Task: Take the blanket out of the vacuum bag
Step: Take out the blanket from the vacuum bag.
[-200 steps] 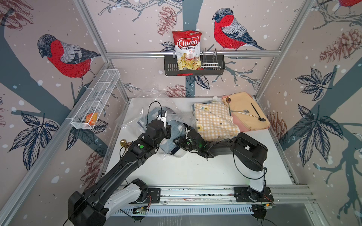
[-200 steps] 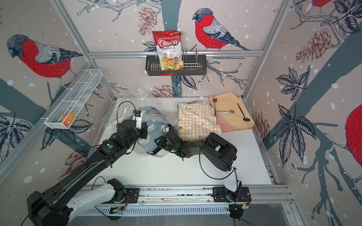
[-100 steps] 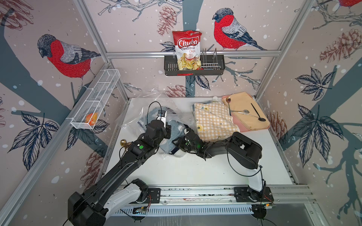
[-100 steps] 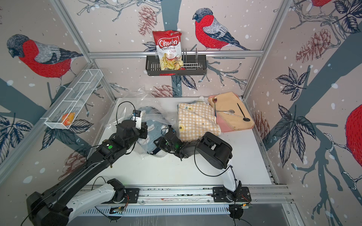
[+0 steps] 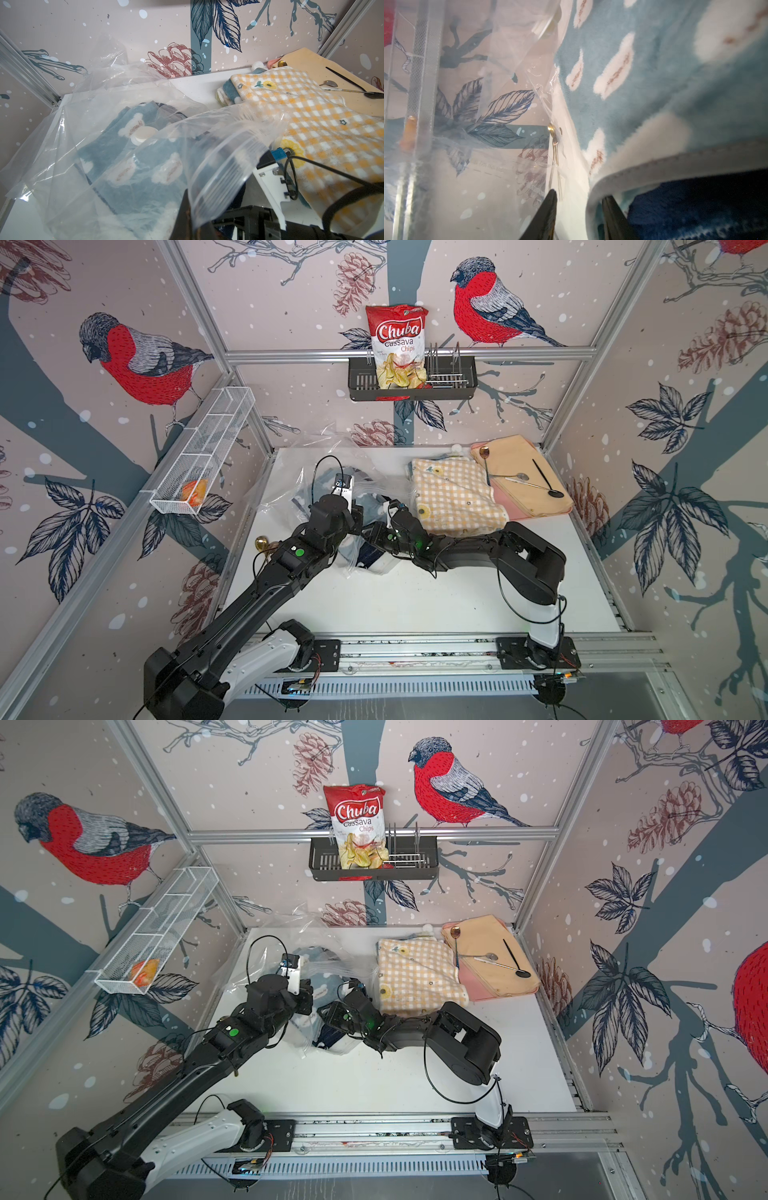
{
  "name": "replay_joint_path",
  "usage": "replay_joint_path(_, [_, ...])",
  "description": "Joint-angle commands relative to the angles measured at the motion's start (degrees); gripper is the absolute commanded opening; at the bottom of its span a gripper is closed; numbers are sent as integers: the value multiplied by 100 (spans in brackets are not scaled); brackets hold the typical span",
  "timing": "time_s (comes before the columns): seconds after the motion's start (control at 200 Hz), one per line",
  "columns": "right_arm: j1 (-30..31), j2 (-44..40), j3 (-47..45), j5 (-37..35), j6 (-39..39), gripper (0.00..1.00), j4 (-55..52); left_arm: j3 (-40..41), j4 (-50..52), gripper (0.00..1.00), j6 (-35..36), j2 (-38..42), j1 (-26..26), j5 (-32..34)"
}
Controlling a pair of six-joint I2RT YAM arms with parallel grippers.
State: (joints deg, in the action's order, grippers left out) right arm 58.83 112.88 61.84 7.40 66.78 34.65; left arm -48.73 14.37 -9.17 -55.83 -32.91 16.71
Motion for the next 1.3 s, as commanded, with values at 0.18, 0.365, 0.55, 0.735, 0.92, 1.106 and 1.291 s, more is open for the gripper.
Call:
replay_joint_path(0.18, [-73,31,-274,-55,2,39,-22,-31,-193,6,-11,2,-23,8])
replay_joint_path(0.365, [-134,110,-436,26,132,48,47,-31,-184,6,-6,2,-32,16])
replay_joint_path(0.55, [-222,389,-180,192,221,51,108,-31,-184,5,-7,-15,-36,17])
replay_joint_path(0.735, [-271,678,285,297,200,52,7,-31,-182,6,-8,-13,-40,26])
replay_joint_path(0.92, [-241,754,577,377,119,34,-57,-31,-188,6,-6,-24,-40,14])
replay_joint_path(1.106, [-197,405,730,264,-201,13,-207,-31,-186,6,-11,-17,-40,17])
replay_joint_path(1.291, [-217,332,864,254,-276,12,-319,-31,-184,6,-8,-13,-40,18])
